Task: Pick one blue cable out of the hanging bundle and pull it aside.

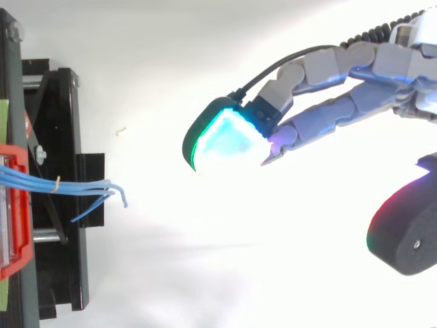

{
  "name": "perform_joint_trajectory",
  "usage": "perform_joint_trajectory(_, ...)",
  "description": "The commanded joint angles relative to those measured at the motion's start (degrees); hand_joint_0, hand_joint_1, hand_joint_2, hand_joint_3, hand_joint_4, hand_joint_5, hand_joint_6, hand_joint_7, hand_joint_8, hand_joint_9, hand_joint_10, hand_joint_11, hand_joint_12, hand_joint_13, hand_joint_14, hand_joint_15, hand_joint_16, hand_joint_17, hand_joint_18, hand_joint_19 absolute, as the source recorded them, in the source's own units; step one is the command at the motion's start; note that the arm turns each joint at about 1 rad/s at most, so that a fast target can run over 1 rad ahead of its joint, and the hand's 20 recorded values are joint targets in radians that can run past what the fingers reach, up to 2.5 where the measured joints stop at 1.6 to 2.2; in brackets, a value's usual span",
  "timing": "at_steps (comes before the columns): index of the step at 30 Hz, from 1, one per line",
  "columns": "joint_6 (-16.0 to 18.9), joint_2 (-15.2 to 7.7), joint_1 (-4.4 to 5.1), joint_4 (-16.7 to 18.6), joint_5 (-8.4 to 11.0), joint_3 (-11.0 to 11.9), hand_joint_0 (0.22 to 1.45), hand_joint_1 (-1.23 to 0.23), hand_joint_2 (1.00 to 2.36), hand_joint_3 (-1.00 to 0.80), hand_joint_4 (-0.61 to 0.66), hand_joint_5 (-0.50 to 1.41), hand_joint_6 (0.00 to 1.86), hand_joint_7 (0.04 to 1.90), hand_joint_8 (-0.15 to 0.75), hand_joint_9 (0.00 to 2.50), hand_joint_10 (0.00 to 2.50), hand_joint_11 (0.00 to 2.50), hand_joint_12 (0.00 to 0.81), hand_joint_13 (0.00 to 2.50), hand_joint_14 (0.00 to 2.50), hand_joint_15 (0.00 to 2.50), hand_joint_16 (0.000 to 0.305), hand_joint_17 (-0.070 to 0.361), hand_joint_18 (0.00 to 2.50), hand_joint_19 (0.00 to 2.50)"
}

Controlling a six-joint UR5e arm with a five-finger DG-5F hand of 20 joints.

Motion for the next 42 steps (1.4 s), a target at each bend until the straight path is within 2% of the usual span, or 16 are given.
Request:
perform_joint_trajectory(1, 0.0, 0.0, 0.05, 0.0, 0.15, 0.0, 0.52, -0.52, 1.00, -0.50, 0.22, -0.20, 0.50, 0.66, 0.242, 0.65, 0.00, 0.11, 0.269, 0.60, 0.01, 0.24, 0.047, 0.106, 0.45, 0.30)
perform_joint_trajectory(4, -0.4, -0.1, -0.04, -0.4, 0.06, 0.0, 0.52, -0.52, 1.00, -0.50, 0.22, -0.20, 0.50, 0.66, 0.244, 0.65, 0.00, 0.11, 0.268, 0.60, 0.01, 0.24, 0.047, 0.106, 0.45, 0.29)
perform_joint_trajectory(7, -2.0, -0.4, -0.04, -0.6, 0.85, 0.0, 0.52, -0.52, 1.00, -0.50, 0.22, -0.20, 0.50, 0.66, 0.241, 0.65, 0.00, 0.11, 0.267, 0.60, 0.01, 0.24, 0.047, 0.106, 0.45, 0.30)
perform_joint_trajectory(9, -4.5, -0.9, -0.21, 0.3, 3.05, 0.0, 0.52, -0.52, 1.00, -0.50, 0.22, -0.20, 0.50, 0.66, 0.241, 0.65, 0.00, 0.11, 0.266, 0.60, 0.01, 0.25, 0.047, 0.106, 0.45, 0.30)
perform_joint_trajectory(14, -4.0, -2.8, -0.30, 3.1, 7.70, 0.0, 0.52, -0.52, 1.00, -0.50, 0.22, -0.20, 0.50, 0.66, 0.242, 0.65, 0.00, 0.11, 0.267, 0.61, 0.01, 0.24, 0.047, 0.105, 0.45, 0.30)
perform_joint_trajectory(18, -3.2, -3.3, 0.05, 3.4, 8.41, 0.0, 0.52, -0.52, 1.00, -0.50, 0.22, -0.20, 0.50, 0.66, 0.241, 0.65, 0.00, 0.11, 0.267, 0.61, 0.01, 0.25, 0.047, 0.105, 0.45, 0.30)
perform_joint_trajectory(21, -4.2, -3.6, 0.32, 5.0, 8.50, 0.0, 0.52, -0.54, 1.00, -0.50, 0.22, -0.20, 0.50, 0.66, 0.242, 0.65, 0.00, 0.11, 0.269, 0.60, 0.01, 0.24, 0.047, 0.106, 0.46, 0.30)
perform_joint_trajectory(25, -4.7, -6.6, 0.49, 7.7, 8.58, 0.0, 0.52, -0.54, 1.00, -0.50, 0.22, -0.20, 0.50, 0.66, 0.241, 0.64, 0.00, 0.10, 0.269, 0.60, 0.01, 0.25, 0.047, 0.106, 0.45, 0.30)
perform_joint_trajectory(29, -2.5, -9.9, 1.11, 10.6, 8.58, 0.0, 0.52, -0.54, 1.00, -0.50, 0.22, -0.20, 0.50, 0.66, 0.242, 0.64, 0.00, 0.10, 0.269, 0.60, 0.01, 0.25, 0.047, 0.106, 0.45, 0.30)
perform_joint_trajectory(31, -2.6, -9.9, 1.28, 11.2, 8.58, 0.0, 0.52, -0.54, 1.00, -0.50, 0.22, -0.20, 0.50, 0.66, 0.240, 0.64, 0.00, 0.10, 0.268, 0.60, 0.01, 0.25, 0.047, 0.106, 0.45, 0.30)
perform_joint_trajectory(32, -4.4, -9.9, 1.81, 12.5, 9.11, 0.0, 0.52, -0.54, 1.00, -0.50, 0.22, -0.20, 0.50, 0.66, 0.243, 0.64, 0.00, 0.11, 0.269, 0.60, 0.01, 0.25, 0.047, 0.106, 0.45, 0.30)
perform_joint_trajectory(34, -5.8, -9.9, 2.07, 13.1, 9.90, 0.0, 0.52, -0.54, 1.00, -0.50, 0.22, -0.20, 0.50, 0.66, 0.242, 0.64, 0.00, 0.10, 0.270, 0.60, 0.01, 0.25, 0.047, 0.106, 0.45, 0.30)
perform_joint_trajectory(37, -9.1, -10.6, 2.69, 15.4, 13.42, 0.0, 0.52, -0.54, 1.00, -0.50, 0.22, -0.20, 0.50, 0.66, 0.243, 0.64, 0.00, 0.11, 0.271, 0.60, 0.01, 0.25, 0.047, 0.106, 0.45, 0.29)
perform_joint_trajectory(40, -8.9, -12.0, 3.13, 16.9, 14.65, 0.0, 0.52, -0.54, 1.00, -0.50, 0.22, -0.20, 0.50, 0.66, 0.243, 0.64, 0.00, 0.11, 0.271, 0.60, 0.01, 0.25, 0.047, 0.106, 0.45, 0.30)
perform_joint_trajectory(42, -8.3, -12.6, 3.22, 17.6, 14.47, 0.0, 0.52, -0.54, 1.00, -0.50, 0.22, -0.20, 0.50, 0.66, 0.244, 0.64, 0.00, 0.11, 0.270, 0.60, 0.01, 0.25, 0.047, 0.106, 0.45, 0.30)
